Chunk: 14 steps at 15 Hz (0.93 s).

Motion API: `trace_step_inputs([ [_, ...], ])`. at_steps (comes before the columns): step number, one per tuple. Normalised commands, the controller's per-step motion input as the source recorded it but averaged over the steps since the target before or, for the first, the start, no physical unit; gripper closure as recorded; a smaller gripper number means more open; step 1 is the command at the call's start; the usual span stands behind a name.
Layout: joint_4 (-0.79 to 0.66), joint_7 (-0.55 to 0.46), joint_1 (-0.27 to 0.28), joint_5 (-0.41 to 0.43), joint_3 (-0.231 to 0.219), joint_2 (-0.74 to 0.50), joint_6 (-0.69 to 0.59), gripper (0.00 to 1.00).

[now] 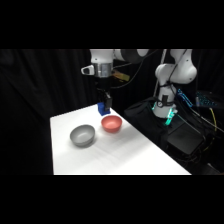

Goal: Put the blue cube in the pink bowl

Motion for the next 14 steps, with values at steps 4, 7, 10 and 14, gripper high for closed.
trace_step_inputs([
  [4,-0.39,-0.11,-0.091,0.026,-0.013,-0.45,0.01,0.8],
  [7,-0.34,-0.15,-0.117,0.048,-0.067,-0.34,0.06,0.8],
  [10,-0.24,-0.2,-0.142,0.066,-0.112,-0.23,0.1,0.8],
  [14,-0.17,-0.19,-0.137,0.067,-0.112,-0.18,0.12,0.8],
])
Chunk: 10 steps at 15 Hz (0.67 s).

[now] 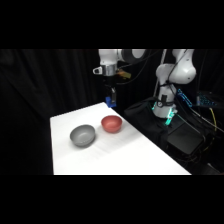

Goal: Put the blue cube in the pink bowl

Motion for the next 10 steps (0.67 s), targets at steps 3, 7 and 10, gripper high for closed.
trace_step_inputs([
  [3,-0.15,-0.16,-0.07,0.122,-0.059,-0.05,0.22,0.8],
  [7,-0.11,-0.15,-0.001,0.208,-0.013,0.16,0.33,0.8],
  [10,-0.05,-0.15,0.018,0.227,0.008,0.29,0.39,0.8],
])
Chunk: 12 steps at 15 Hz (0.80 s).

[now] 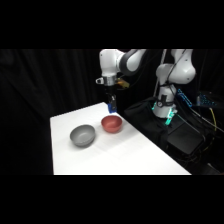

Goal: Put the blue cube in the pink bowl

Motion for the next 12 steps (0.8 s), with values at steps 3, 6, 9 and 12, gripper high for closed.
trace_step_inputs([
  [3,0.0,-0.09,0.002,0.159,0.026,0.29,0.36,0.8],
  [6,0.02,-0.07,-0.012,0.148,0.037,0.22,0.26,0.8],
  [9,0.05,-0.08,-0.011,0.184,0.065,0.21,0.24,0.8],
  [12,0.05,-0.01,0.005,0.119,0.068,0.2,0.26,0.8],
])
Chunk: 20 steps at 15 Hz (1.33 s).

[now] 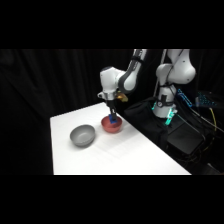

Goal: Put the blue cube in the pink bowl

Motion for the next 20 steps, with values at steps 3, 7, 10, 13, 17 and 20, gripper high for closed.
trace_step_inputs([
  [3,0.07,0.06,0.009,0.048,0.029,0.16,0.21,0.3],
  [7,0.08,0.11,0.02,-0.039,-0.023,0.11,0.15,0.0],
  [10,0.07,0.08,0.024,-0.087,-0.045,-0.04,0.01,0.0],
  [13,-0.01,0.03,0.018,-0.122,-0.055,-0.29,-0.19,0.0],
  [17,-0.05,0.08,0.014,-0.236,-0.088,-0.5,-0.37,0.0],
  [20,0.03,0.09,-0.047,-0.261,-0.06,-0.53,-0.51,0.0],
])
